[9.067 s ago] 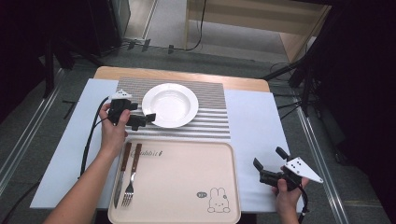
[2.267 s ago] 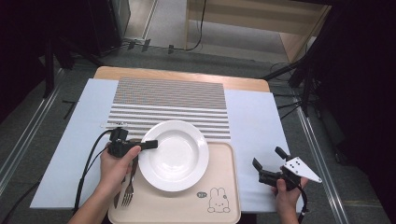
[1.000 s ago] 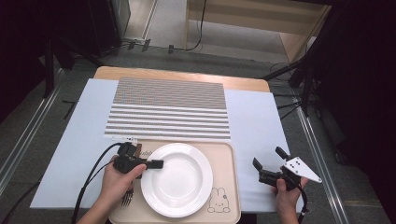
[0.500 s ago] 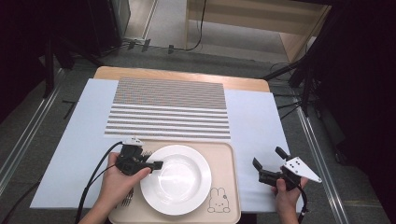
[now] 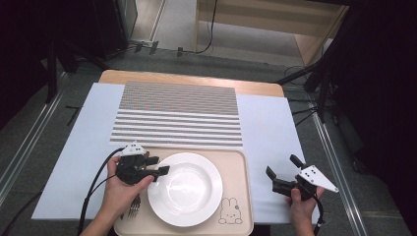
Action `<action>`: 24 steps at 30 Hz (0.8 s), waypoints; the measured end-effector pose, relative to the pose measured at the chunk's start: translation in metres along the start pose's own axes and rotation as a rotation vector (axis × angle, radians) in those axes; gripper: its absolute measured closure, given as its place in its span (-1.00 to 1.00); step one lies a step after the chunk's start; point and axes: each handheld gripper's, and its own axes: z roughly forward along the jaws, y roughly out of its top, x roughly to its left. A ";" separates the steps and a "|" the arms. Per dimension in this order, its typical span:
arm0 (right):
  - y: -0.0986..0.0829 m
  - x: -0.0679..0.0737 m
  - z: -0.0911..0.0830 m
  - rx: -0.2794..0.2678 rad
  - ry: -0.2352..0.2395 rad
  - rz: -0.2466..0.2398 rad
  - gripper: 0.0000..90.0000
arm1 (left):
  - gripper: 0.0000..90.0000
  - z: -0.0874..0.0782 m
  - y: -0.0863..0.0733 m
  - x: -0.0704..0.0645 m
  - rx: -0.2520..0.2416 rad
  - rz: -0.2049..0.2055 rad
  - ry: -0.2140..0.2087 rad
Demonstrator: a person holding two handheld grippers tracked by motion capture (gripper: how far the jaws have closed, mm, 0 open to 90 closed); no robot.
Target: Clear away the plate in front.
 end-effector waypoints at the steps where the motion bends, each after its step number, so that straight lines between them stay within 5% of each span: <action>1: 0.000 0.000 0.000 0.000 0.000 -0.001 -1.00 | -0.32 -0.002 0.000 0.002 -0.013 0.004 -0.004; 14: 0.000 0.000 0.000 0.000 0.000 0.001 -1.00 | -1.00 -0.023 -0.004 0.017 -0.152 0.034 -0.041; 24: 0.000 0.000 0.000 0.000 0.001 0.000 -1.00 | -1.00 -0.036 -0.010 0.030 -0.206 0.052 0.019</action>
